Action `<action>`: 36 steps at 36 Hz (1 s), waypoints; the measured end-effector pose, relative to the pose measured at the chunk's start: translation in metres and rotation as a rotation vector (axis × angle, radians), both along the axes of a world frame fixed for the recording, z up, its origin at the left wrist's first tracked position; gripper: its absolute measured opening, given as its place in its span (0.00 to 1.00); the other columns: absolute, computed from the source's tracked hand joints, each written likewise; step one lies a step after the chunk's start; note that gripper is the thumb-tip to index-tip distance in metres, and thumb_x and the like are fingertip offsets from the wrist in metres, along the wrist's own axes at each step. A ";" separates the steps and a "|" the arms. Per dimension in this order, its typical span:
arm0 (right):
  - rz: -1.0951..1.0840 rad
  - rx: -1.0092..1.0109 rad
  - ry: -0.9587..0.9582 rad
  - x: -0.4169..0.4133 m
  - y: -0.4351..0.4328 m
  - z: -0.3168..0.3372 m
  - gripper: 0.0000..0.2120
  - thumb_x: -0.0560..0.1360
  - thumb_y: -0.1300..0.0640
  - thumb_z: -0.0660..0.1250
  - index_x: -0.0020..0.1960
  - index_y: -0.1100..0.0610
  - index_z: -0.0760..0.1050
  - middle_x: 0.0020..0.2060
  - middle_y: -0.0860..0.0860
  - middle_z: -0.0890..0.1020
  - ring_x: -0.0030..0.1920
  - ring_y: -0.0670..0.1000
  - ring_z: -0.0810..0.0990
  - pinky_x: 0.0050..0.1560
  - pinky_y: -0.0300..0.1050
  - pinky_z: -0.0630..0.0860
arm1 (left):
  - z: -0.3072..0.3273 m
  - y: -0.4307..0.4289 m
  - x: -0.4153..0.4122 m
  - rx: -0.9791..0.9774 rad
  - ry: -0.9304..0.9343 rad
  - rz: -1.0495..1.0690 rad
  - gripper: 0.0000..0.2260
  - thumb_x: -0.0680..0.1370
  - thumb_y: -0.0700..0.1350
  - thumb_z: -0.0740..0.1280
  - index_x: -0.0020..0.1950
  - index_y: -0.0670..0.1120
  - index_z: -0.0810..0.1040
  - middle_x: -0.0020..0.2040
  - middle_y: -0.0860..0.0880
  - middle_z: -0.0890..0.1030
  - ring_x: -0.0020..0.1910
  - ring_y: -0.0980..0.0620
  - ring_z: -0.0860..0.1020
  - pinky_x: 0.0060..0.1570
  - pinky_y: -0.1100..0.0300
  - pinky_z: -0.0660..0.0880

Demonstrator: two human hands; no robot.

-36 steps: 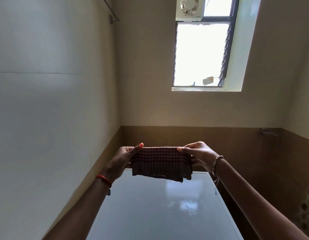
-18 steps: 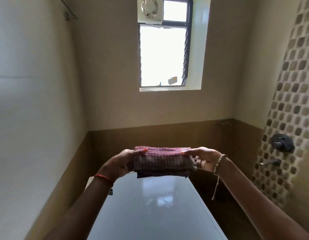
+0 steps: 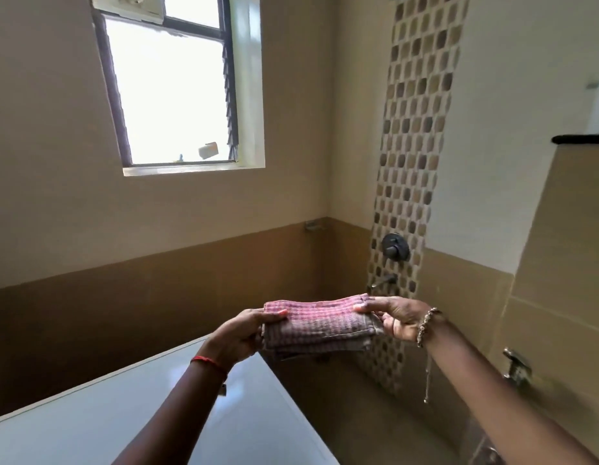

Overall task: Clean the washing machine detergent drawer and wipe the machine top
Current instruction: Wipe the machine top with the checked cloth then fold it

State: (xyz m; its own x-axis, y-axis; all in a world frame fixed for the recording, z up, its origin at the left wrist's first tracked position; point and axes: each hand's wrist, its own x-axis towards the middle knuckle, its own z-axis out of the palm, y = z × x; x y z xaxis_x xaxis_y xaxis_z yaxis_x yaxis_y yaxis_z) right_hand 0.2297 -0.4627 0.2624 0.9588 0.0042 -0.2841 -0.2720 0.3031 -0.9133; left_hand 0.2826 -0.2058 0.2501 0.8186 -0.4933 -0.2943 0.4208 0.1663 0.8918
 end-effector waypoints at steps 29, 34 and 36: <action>-0.045 -0.040 0.019 0.245 -0.267 -0.005 0.05 0.72 0.72 0.64 0.39 0.67 0.76 0.28 0.56 0.82 0.27 0.49 0.82 0.30 0.39 0.79 | -0.022 -0.281 0.252 -0.051 0.036 0.119 0.05 0.76 0.34 0.63 0.44 0.33 0.77 0.30 0.41 0.82 0.25 0.50 0.81 0.25 0.60 0.78; -0.007 -0.128 0.050 0.313 -0.296 -0.023 0.02 0.70 0.70 0.67 0.40 0.65 0.77 0.29 0.55 0.83 0.29 0.51 0.82 0.33 0.45 0.79 | -0.037 -0.303 0.311 -0.063 0.075 0.088 0.06 0.76 0.34 0.63 0.46 0.31 0.77 0.32 0.39 0.82 0.27 0.48 0.82 0.27 0.58 0.79; 0.028 -0.154 0.063 0.345 -0.306 -0.026 0.04 0.65 0.67 0.70 0.40 0.64 0.78 0.31 0.55 0.83 0.34 0.54 0.81 0.45 0.56 0.78 | -0.042 -0.313 0.339 -0.073 0.089 0.083 0.06 0.77 0.33 0.62 0.45 0.31 0.77 0.32 0.39 0.82 0.27 0.48 0.82 0.26 0.58 0.79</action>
